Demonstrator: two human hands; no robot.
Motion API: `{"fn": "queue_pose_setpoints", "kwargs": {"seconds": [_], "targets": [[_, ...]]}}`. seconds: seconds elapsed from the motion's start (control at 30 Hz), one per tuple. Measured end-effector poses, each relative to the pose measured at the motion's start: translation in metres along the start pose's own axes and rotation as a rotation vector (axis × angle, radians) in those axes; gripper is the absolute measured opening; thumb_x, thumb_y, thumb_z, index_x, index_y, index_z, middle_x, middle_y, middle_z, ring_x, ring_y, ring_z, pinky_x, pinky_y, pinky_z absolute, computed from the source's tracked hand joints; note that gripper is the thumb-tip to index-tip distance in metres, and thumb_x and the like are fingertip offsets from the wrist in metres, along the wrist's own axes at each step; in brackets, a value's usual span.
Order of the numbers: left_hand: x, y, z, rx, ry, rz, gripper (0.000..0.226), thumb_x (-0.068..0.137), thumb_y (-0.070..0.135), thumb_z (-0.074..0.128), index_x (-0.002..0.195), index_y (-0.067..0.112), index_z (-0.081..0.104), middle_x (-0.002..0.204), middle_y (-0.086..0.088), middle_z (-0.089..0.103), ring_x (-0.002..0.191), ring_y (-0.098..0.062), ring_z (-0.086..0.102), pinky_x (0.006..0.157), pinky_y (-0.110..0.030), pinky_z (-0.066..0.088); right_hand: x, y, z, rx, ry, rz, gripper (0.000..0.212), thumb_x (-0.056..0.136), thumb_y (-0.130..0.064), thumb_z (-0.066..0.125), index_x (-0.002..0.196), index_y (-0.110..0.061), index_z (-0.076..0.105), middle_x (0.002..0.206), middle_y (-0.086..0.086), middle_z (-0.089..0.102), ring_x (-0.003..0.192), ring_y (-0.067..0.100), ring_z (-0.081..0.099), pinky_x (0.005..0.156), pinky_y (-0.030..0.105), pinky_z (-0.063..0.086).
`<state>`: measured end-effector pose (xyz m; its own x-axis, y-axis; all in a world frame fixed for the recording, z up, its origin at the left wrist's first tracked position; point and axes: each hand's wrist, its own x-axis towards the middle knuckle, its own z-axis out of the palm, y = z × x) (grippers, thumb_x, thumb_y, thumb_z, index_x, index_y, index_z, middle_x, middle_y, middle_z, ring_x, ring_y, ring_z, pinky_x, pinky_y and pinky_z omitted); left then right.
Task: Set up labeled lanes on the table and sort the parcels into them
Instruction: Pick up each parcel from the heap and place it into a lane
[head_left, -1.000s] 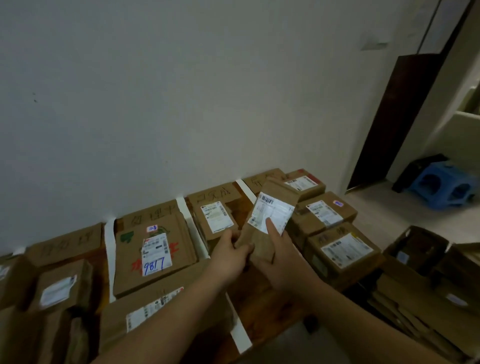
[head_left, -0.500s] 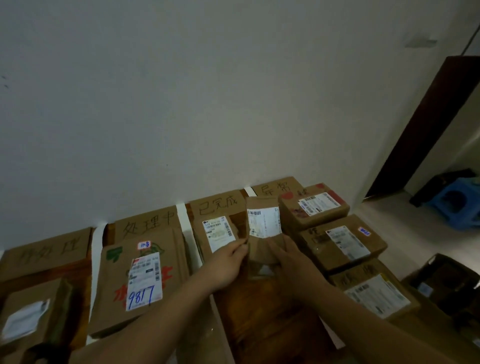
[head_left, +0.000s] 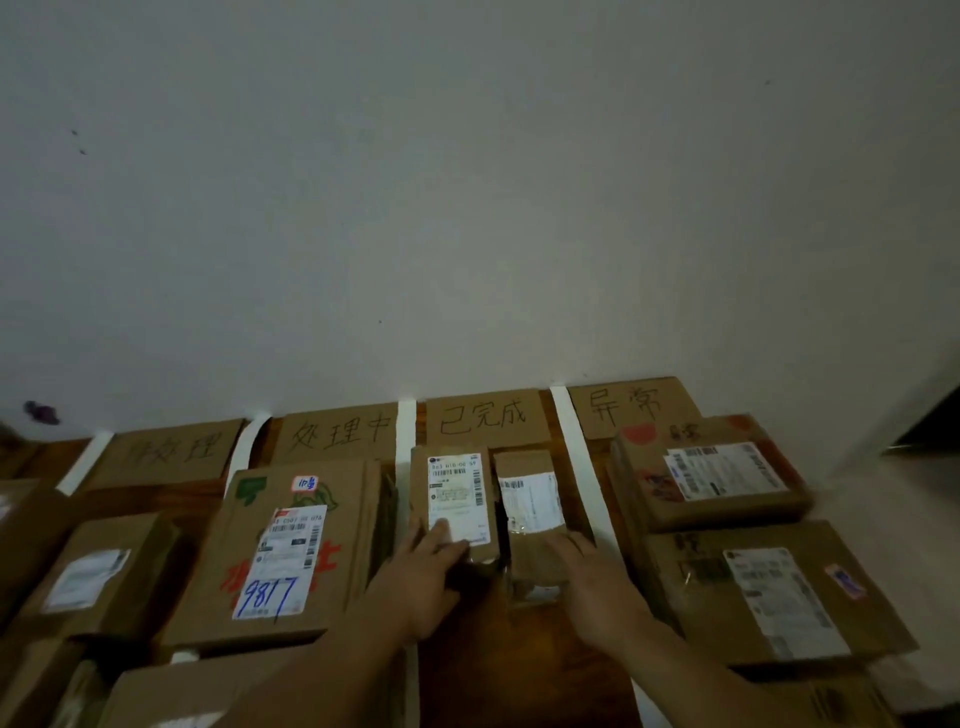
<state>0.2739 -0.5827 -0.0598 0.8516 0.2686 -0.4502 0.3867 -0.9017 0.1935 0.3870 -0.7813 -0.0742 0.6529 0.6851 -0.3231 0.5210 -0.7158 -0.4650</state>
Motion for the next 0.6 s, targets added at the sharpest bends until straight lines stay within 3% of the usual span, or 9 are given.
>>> {"fn": "queue_pose_setpoints", "kwargs": {"seconds": [0.1,0.2,0.33,0.47,0.6], "targets": [[-0.001,0.003,-0.002,-0.008,-0.024,-0.021,0.068,0.093,0.038,0.049,0.149,0.039,0.01,0.159,0.006,-0.01,0.143,-0.026,-0.02,0.116,-0.055,0.009,0.011,0.003,-0.001,-0.027,-0.022,-0.013,0.07,0.092,-0.008,0.053,0.149,-0.032,0.02,0.158,-0.003,0.015,0.14,0.019,0.029,0.112,0.033,0.034],[-0.003,0.006,-0.007,-0.022,-0.05,-0.036,0.07,0.092,0.042,0.049,0.149,0.04,0.008,0.159,0.005,-0.011,0.144,-0.026,-0.018,0.115,-0.056,0.004,0.014,0.0,-0.01,-0.093,-0.063,-0.018,0.078,0.09,-0.012,0.057,0.15,-0.035,0.014,0.161,0.0,-0.003,0.147,0.026,0.009,0.116,0.04,0.027],[-0.015,0.0,-0.024,-0.107,0.03,-0.076,0.074,0.091,0.043,0.051,0.149,0.038,0.005,0.159,0.006,-0.007,0.145,-0.025,-0.013,0.116,-0.049,0.002,0.01,-0.012,-0.03,-0.221,-0.14,-0.005,0.083,0.087,-0.044,0.06,0.151,-0.035,0.008,0.159,0.004,-0.018,0.146,0.033,-0.014,0.116,0.052,0.012],[-0.041,-0.019,-0.05,-0.162,0.175,-0.111,0.076,0.091,0.043,0.051,0.15,0.034,0.004,0.159,0.002,-0.004,0.146,-0.026,-0.008,0.117,-0.05,0.005,0.011,-0.047,-0.052,-0.217,-0.08,-0.076,0.086,0.082,-0.061,0.055,0.151,-0.034,0.011,0.161,0.006,-0.004,0.147,0.031,-0.004,0.117,0.051,0.01],[-0.079,-0.063,-0.067,-0.056,0.289,-0.168,0.073,0.092,0.052,0.044,0.151,0.028,0.008,0.159,0.002,0.002,0.147,-0.024,-0.004,0.119,-0.048,0.005,0.007,-0.108,-0.061,-0.22,0.006,-0.163,0.076,0.086,-0.053,0.053,0.15,-0.032,0.018,0.156,0.006,0.018,0.143,0.028,0.015,0.115,0.046,0.02]]}}
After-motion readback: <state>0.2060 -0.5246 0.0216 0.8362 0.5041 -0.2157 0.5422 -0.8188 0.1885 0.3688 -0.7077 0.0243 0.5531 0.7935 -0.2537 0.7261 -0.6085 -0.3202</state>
